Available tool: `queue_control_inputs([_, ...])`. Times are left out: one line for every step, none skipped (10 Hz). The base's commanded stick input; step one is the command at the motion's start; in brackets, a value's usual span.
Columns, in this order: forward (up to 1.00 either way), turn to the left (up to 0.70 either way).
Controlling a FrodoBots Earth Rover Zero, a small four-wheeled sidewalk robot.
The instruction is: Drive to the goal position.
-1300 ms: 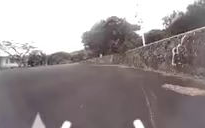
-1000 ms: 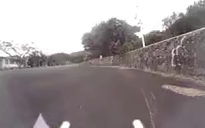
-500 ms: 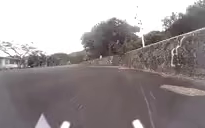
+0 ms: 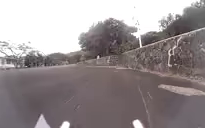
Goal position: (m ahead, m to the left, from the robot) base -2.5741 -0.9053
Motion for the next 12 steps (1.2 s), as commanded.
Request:
queue_control_inputs([0.00,-0.50])
queue_control_inputs([0.00,-0.50])
queue_control_inputs([0.00,-0.50])
queue_control_inputs([0.00,-0.50])
queue_control_inputs([0.00,-0.50])
queue_control_inputs([0.00,-0.50])
queue_control_inputs([0.00,-0.50])
queue_control_inputs([0.00,-0.50])
queue_control_inputs([0.00,-0.50])
queue_control_inputs([0.00,-0.50])
queue_control_inputs([0.00,-0.50])
queue_control_inputs([0.00,-0.50])
